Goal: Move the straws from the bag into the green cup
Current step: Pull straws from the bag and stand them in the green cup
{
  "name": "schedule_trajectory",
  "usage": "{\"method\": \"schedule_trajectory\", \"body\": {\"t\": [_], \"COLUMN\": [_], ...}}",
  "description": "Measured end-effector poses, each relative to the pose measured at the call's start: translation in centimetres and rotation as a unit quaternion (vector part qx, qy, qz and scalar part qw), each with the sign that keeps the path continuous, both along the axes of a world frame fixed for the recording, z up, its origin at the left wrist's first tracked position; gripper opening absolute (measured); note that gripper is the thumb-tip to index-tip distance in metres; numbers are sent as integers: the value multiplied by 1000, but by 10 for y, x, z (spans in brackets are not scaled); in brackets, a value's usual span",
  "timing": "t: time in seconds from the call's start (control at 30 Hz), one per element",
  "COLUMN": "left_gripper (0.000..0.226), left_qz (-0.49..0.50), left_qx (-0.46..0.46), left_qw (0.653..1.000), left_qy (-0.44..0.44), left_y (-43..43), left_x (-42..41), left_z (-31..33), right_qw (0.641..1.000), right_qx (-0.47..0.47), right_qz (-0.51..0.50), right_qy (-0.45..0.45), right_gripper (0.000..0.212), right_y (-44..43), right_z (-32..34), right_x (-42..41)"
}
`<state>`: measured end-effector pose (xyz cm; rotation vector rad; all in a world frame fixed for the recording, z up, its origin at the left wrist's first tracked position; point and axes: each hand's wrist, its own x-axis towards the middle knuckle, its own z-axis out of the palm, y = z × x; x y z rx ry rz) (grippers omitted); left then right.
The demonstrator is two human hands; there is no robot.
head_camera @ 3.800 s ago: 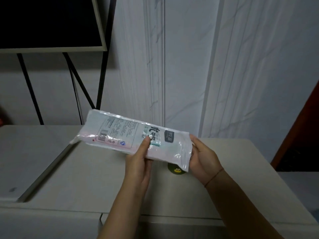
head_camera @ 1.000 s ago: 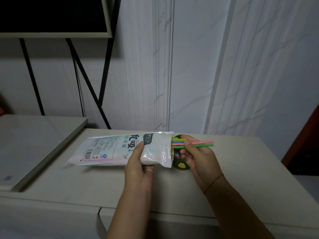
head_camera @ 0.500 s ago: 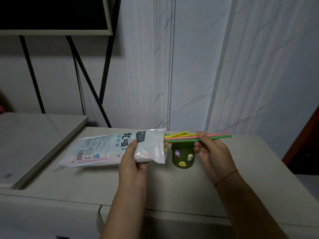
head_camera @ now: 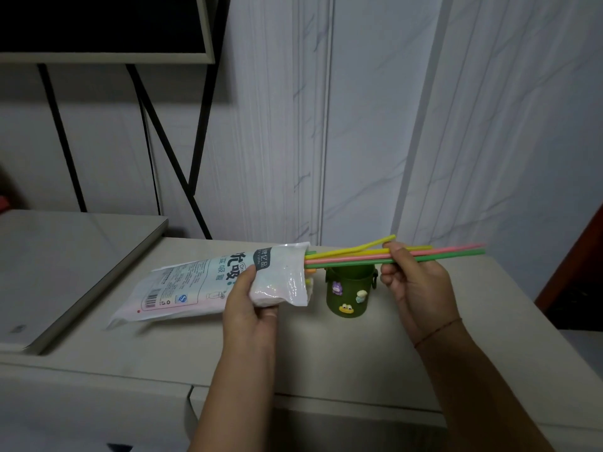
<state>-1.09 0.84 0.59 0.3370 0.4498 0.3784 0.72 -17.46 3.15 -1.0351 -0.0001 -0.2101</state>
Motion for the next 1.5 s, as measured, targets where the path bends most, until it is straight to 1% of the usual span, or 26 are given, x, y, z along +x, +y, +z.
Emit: {"method": "schedule_trajectory", "body": {"t": [0.07, 0.17, 0.27, 0.33, 0.43, 0.5, 0.6, 0.63, 0.8, 0.87, 0.9, 0.93, 1.03, 1.13, 1.17, 1.27, 1.43, 1.5], "left_gripper": [40, 37, 38, 42, 53, 54, 43, 44, 59, 70, 72, 69, 42, 24, 25, 38, 23, 21], "left_qz": [-10, -44, -72, -73, -54, -51, -61, -60, -55, -48, -40, -32, 10, 1, -2, -8, -15, -18], "left_qx": [3, -2, 4, -4, -29, -39, -32, -31, -21, -34, -42, -44, -27, -11, -5, 10, 8, 7], "left_qw": [1000, 998, 996, 996, 997, 997, 997, 997, 998, 997, 997, 998, 1000, 1000, 1000, 1000, 1000, 1000], "left_qy": [-14, -46, -58, -50, -36, -37, -38, -43, -31, -42, -45, -39, 7, 22, 22, 23, 23, 23], "left_y": [-3, -12, -25, -27, -13, -2, 8, 10, 13, 16, 16, 16, 14, 7, 4, 0, -1, -1], "left_x": [0, 1, 1, 2, 6, 8, 9, 8, 7, 8, 6, 7, 3, 2, 2, 3, 3, 2], "left_z": [0, 0, 0, -3, -10, -13, -14, -13, -12, -14, -13, -13, -8, -6, -6, -6, -7, -5], "right_qw": [1000, 993, 984, 979, 976, 979, 983, 982, 986, 990, 992, 994, 998, 997, 996, 996, 996, 996], "right_qx": [-27, -117, -172, -195, -205, -191, -175, -179, -160, -133, -115, -96, -47, -16, -10, -10, -26, -38], "right_qz": [9, 12, 25, 38, 45, 44, 41, 40, 41, 40, 39, 38, 48, 76, 85, 92, 82, 77], "right_qy": [2, 1, -25, -43, -57, -53, -42, -37, -32, -29, -25, -21, -9, -2, -1, 0, 5, 1], "right_gripper": [13, 11, 9, 9, 9, 11, 11, 11, 11, 12, 12, 12, 12, 12, 12, 14, 15, 14], "right_y": [3, 14, 28, 34, 32, 24, 12, 9, -5, -10, -13, -16, -18, -9, -4, 11, 18, 17], "right_z": [-2, -6, -9, -9, -6, -3, -2, -2, 0, 3, 4, 6, 10, 6, 4, -2, -5, -6], "right_x": [0, -3, -8, -11, -13, -12, -9, -7, -2, -2, -2, -2, 0, 0, 0, -1, -1, 0]}}
